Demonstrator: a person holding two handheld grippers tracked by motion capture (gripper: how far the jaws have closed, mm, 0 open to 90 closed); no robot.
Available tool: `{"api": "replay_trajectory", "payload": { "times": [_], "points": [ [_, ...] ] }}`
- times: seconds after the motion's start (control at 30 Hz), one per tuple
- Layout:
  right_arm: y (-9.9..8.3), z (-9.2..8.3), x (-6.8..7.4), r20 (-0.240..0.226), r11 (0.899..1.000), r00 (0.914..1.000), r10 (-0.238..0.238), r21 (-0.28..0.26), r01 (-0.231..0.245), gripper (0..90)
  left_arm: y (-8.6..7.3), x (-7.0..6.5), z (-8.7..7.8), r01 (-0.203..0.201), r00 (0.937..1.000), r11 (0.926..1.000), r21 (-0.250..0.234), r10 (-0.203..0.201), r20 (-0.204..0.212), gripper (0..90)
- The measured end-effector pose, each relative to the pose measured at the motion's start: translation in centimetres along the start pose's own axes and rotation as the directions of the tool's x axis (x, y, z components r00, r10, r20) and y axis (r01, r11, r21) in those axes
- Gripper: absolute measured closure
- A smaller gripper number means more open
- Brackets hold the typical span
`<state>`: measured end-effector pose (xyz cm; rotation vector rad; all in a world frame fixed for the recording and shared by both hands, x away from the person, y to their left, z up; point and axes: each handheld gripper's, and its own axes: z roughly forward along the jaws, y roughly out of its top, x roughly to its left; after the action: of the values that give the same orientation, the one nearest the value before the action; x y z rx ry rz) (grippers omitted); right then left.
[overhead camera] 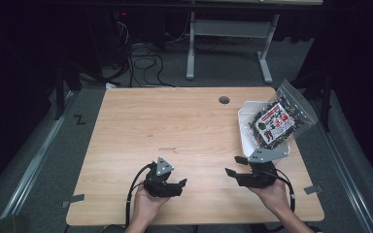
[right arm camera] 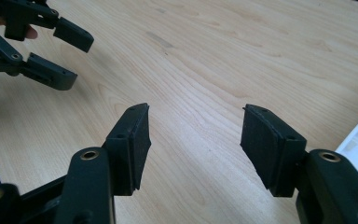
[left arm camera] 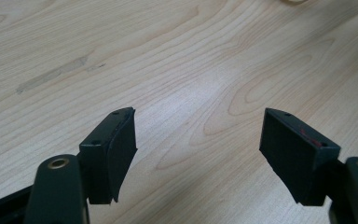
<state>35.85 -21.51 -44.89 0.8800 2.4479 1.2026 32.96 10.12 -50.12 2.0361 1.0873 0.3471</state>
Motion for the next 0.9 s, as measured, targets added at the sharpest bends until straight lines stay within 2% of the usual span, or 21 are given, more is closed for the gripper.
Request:
{"api": "replay_trajectory", "payload": {
  "times": [0.2,0.53,0.7,0.9],
  "points": [
    [-0.2,0.9,-0.5,-0.017,0.999,0.9993,0.034,0.024,-0.033,42.9,0.0,0.0,0.0,0.0,1.0,1.0,-0.002,0.0,0.0,27.4],
    [-0.5,2.1,-1.0,-0.013,0.998,0.9981,0.06,0.038,-0.06,43.7,0.0,-0.1,0.2,0.003,1.0,1.0,0.009,-0.003,0.002,27.4],
    [-0.5,2.8,-1.2,-0.003,0.997,0.9987,0.051,0.056,-0.051,44.0,0.0,0.1,0.5,0.006,1.0,0.9997,0.025,-0.006,0.004,27.4],
    [-0.9,3.6,-1.5,-0.004,0.995,0.9976,0.069,0.066,-0.069,44.3,-0.1,0.1,0.6,0.011,0.9999,0.9995,0.031,-0.011,0.003,27.4]
  ]
}}
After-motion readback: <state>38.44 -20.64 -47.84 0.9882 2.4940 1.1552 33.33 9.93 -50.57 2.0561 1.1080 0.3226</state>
